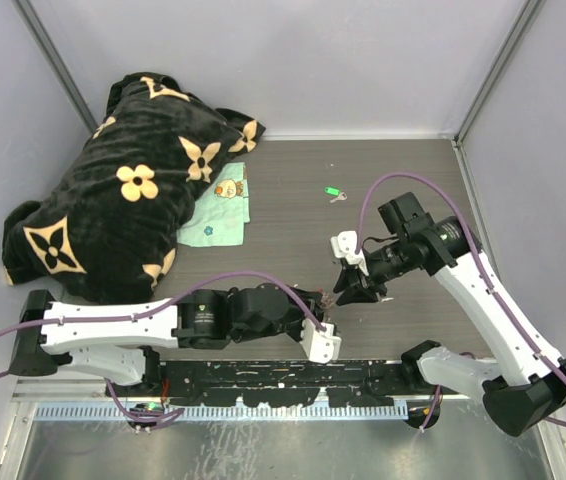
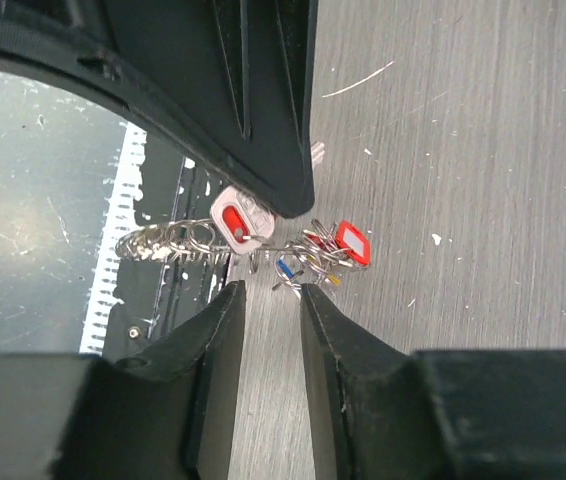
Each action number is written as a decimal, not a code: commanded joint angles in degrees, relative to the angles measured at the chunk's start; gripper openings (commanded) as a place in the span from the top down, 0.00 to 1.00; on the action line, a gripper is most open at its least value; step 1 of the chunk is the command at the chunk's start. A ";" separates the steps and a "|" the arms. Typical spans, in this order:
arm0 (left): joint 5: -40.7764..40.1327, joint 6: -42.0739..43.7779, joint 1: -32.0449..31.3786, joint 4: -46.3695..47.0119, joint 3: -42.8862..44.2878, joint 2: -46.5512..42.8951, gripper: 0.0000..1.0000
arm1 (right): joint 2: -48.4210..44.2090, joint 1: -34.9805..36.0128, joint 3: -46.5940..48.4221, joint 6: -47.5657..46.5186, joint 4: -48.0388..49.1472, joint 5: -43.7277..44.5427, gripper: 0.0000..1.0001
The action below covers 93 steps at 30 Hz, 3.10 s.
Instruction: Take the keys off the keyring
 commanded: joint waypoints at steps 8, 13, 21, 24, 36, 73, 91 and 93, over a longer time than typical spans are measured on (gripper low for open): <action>3.77 -6.42 2.58 15.13 -3.82 -8.82 1.00 | -6.54 -7.12 -2.76 -0.55 4.21 -15.23 0.64; 5.13 -7.91 3.44 17.95 -4.12 -9.97 1.00 | -11.10 -8.40 -9.17 1.57 11.44 -20.91 0.63; 4.95 -10.97 3.46 21.97 -2.98 -8.82 1.00 | -9.48 -9.54 -8.84 1.03 12.05 -26.15 0.62; 4.83 -11.91 3.46 22.80 -2.28 -8.14 1.00 | -10.10 -9.86 -9.78 2.33 13.69 -25.29 0.62; 4.91 -14.72 3.42 22.60 0.62 -6.00 1.00 | -11.44 -10.80 -9.53 7.56 17.60 -23.19 0.66; 10.54 -3.89 4.07 8.83 6.37 -4.70 1.00 | -1.82 7.26 12.42 0.54 1.25 7.74 0.97; 18.95 -1.07 3.98 2.83 6.95 -8.66 1.00 | -2.17 6.26 7.91 7.85 7.60 6.00 0.97; 19.35 -1.18 4.03 2.43 6.87 -9.17 1.00 | -2.06 5.85 7.85 8.19 7.64 6.00 0.98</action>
